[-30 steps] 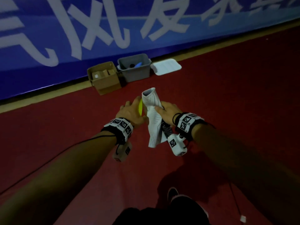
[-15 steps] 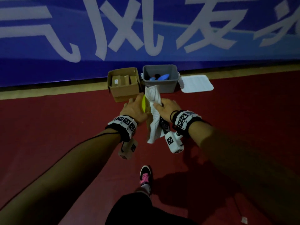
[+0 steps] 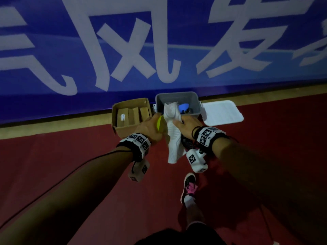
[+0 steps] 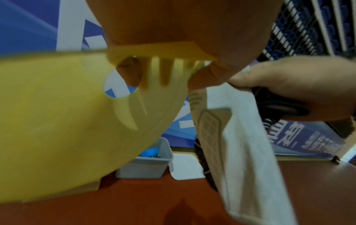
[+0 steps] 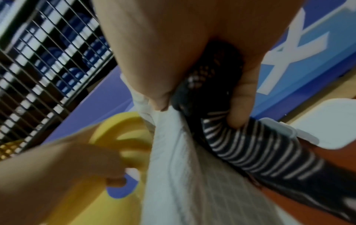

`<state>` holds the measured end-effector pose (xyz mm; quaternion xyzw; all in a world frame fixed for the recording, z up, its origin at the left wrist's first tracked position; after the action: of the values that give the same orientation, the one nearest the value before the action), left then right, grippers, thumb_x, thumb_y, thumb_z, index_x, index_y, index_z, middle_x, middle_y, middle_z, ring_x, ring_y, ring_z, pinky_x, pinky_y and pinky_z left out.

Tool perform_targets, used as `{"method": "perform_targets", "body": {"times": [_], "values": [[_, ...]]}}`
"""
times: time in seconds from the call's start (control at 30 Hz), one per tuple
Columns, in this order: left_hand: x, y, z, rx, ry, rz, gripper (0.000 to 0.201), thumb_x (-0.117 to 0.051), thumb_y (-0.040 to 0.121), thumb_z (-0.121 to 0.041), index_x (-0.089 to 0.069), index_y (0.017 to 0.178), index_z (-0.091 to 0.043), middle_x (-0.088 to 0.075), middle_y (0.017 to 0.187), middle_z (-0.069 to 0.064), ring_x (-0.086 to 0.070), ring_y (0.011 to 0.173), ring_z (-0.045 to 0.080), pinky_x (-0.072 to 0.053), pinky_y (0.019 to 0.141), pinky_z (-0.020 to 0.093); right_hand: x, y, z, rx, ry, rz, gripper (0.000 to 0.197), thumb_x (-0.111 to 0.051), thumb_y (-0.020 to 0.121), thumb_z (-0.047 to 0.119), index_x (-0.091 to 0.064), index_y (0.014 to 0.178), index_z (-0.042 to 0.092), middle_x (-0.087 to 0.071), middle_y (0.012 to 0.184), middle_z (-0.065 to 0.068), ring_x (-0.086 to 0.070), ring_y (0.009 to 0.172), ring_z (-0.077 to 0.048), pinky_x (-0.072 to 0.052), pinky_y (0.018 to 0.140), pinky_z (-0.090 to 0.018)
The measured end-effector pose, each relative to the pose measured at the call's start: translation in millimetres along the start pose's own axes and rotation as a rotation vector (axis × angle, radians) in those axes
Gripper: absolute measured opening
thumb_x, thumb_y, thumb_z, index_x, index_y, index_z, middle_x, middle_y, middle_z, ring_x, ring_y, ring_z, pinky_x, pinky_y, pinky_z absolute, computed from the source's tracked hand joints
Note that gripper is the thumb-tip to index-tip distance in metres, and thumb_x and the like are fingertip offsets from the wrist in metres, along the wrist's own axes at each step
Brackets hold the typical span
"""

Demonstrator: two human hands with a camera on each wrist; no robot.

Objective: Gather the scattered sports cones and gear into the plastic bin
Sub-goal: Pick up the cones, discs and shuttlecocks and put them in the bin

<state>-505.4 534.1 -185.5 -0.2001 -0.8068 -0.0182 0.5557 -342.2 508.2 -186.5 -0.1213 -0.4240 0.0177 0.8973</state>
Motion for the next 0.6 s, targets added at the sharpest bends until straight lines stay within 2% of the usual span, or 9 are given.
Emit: {"method": "perform_targets", "body": {"times": [0.07, 0.17, 0.23, 0.27, 0.37, 0.43, 0.5, 0.57, 0.6], "values": [[9.2, 46.5, -1.3, 0.019, -0.055, -0.028, 0.049, -0.052, 0.092, -0.040, -0.038, 0.138, -0.031, -0.062, 0.122, 0.007, -0.060, 0.104, 0.029, -0.038, 0.077, 0.033, 13.0, 51.2, -17.9, -0.032, 0.029, -0.006, 0.030, -0.046, 0.100, 0.040, -0.059, 0.097, 0.013, -0.057, 0.082, 0.003, -0.053, 0.073, -0.013, -0.035, 0.060, -0.023], [21.9, 127.8, -10.7, 0.092, -0.082, -0.059, 0.040, -0.031, 0.100, -0.049, -0.047, 0.132, -0.030, -0.063, 0.118, 0.008, -0.060, 0.099, 0.031, -0.037, 0.078, 0.033, 38.4, 145.3, -51.1, -0.079, 0.152, -0.010, 0.037, -0.045, 0.099, 0.044, -0.060, 0.117, 0.016, -0.065, 0.110, -0.006, -0.060, 0.100, -0.026, -0.044, 0.084, -0.029], [33.1, 180.7, -14.3, 0.134, -0.070, -0.031, 0.036, -0.030, 0.100, -0.048, -0.047, 0.127, -0.032, -0.062, 0.115, 0.006, -0.058, 0.086, 0.027, -0.041, 0.073, 0.033, 61.7, 200.7, -67.5, -0.135, 0.231, -0.023, 0.043, -0.044, 0.097, 0.048, -0.057, 0.126, 0.018, -0.063, 0.121, -0.008, -0.059, 0.112, -0.030, -0.046, 0.096, -0.036], [39.3, 207.0, -16.4, 0.132, -0.052, -0.031, 0.032, -0.033, 0.099, -0.045, -0.046, 0.125, -0.034, -0.061, 0.113, 0.002, -0.059, 0.085, 0.026, -0.043, 0.072, 0.033, 76.3, 222.8, -71.7, -0.159, 0.260, -0.025, 0.046, -0.043, 0.098, 0.048, -0.054, 0.131, 0.017, -0.061, 0.126, -0.009, -0.057, 0.116, -0.031, -0.044, 0.099, -0.036], [58.9, 271.8, -18.7, 0.163, -0.020, -0.019, 0.037, -0.031, 0.099, -0.046, -0.039, 0.134, -0.036, -0.057, 0.133, 0.006, -0.058, 0.113, 0.032, -0.041, 0.089, 0.041, 116.4, 283.3, -78.6, -0.193, 0.316, -0.049, 0.046, -0.041, 0.102, 0.036, -0.044, 0.141, 0.011, -0.054, 0.137, -0.012, -0.051, 0.124, -0.031, -0.038, 0.094, -0.026], [65.3, 311.8, -18.9, 0.213, -0.057, 0.002, 0.050, -0.019, 0.100, -0.059, -0.034, 0.140, -0.033, -0.057, 0.133, 0.010, -0.056, 0.116, 0.035, -0.037, 0.088, 0.043, 139.9, 321.9, -85.7, -0.200, 0.335, -0.085, 0.044, -0.041, 0.103, 0.032, -0.044, 0.141, 0.009, -0.054, 0.136, -0.013, -0.052, 0.123, -0.030, -0.034, 0.084, -0.020], [63.0, 359.9, -16.2, 0.233, -0.152, 0.012, 0.061, -0.015, 0.095, -0.067, -0.032, 0.140, -0.030, -0.064, 0.118, 0.015, -0.063, 0.095, 0.035, -0.043, 0.076, 0.039, 155.8, 359.9, -92.6, -0.204, 0.319, -0.089, 0.043, -0.043, 0.102, 0.033, -0.046, 0.139, 0.010, -0.056, 0.133, -0.012, -0.054, 0.120, -0.030, -0.034, 0.081, -0.021], [51.8, 412.1, -6.4, 0.289, -0.287, 0.011, 0.066, -0.021, 0.090, -0.074, -0.031, 0.139, -0.031, -0.068, 0.101, 0.017, -0.062, 0.072, 0.030, -0.050, 0.061, 0.037, 165.4, 397.6, -105.1, -0.219, 0.278, -0.111, 0.043, -0.044, 0.100, 0.038, -0.050, 0.135, 0.014, -0.059, 0.129, -0.012, -0.056, 0.117, -0.031, -0.041, 0.087, -0.027], [44.6, 436.3, -2.9, 0.315, -0.337, 0.021, 0.066, -0.026, 0.090, -0.074, -0.031, 0.139, -0.031, -0.068, 0.096, 0.019, -0.059, 0.065, 0.028, -0.049, 0.055, 0.035, 169.2, 414.9, -111.5, -0.228, 0.259, -0.123, 0.043, -0.044, 0.099, 0.041, -0.053, 0.132, 0.015, -0.061, 0.126, -0.013, -0.057, 0.115, -0.032, -0.044, 0.092, -0.031]]}}
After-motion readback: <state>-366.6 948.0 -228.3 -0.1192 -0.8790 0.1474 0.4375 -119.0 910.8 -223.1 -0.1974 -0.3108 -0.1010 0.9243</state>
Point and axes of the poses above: each hand's wrist, its own y-axis towards the middle knuckle, its own x-axis out of the back of the hand, z = x × y, the point moved 7 cm from there along y, towards the middle knuckle
